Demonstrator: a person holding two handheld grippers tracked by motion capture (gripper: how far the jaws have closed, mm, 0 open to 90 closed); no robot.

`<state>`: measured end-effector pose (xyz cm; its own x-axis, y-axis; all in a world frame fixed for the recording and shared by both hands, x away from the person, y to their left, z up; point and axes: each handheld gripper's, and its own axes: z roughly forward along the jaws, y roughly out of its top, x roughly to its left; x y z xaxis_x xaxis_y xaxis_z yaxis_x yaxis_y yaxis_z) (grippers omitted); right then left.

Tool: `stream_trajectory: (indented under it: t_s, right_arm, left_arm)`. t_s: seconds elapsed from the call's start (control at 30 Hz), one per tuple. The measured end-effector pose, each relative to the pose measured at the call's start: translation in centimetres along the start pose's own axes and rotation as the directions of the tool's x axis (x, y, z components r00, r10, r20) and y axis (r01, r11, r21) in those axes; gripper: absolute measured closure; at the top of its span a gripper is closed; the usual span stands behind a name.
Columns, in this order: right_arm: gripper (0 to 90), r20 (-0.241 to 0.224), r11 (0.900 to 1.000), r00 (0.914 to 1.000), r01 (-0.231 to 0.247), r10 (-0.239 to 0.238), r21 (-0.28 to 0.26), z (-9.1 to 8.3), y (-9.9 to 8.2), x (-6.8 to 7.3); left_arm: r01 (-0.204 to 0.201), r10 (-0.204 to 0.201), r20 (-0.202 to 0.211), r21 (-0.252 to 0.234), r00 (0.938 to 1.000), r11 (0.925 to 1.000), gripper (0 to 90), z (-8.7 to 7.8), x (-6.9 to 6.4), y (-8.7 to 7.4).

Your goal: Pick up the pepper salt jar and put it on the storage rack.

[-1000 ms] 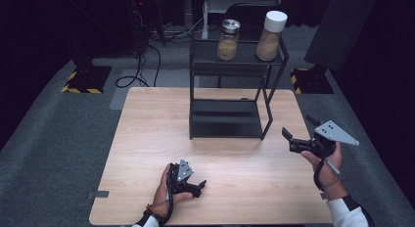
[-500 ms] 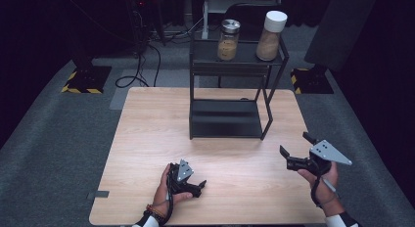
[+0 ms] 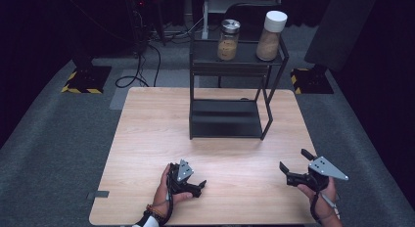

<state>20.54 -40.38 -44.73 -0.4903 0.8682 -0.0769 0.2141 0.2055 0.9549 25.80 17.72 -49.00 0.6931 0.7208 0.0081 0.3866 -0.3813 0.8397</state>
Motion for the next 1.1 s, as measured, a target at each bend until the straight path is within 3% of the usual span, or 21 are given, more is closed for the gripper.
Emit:
stream_trajectory:
  t_s: [0.37,0.63,0.93,1.1]
  right_arm:
    - [2.3,-0.023,0.9936,0.9970,-0.072,0.074,0.087,0.0,-2.7,-0.7]
    - [2.3,-0.006,0.9884,0.9991,-0.042,0.043,0.146,0.4,-2.8,-0.4]
    - [2.3,-0.010,0.9800,0.9989,-0.043,0.046,0.194,0.7,-3.1,-0.3]
    - [2.3,0.010,0.9704,0.9995,-0.031,0.029,0.240,0.9,-3.2,0.3]
  left_arm:
    - [0.001,-0.001,0.001,0.001,1.0000,1.0000,2.3,0.0,0.0,0.0]
    - [0.001,-0.001,0.001,0.002,1.0000,1.0000,2.3,0.0,0.0,0.0]
    - [0.001,-0.001,0.001,0.001,1.0000,1.0000,2.2,0.0,0.0,0.0]
    - [0.001,-0.001,0.001,0.001,1.0000,1.0000,2.3,0.0,0.0,0.0]
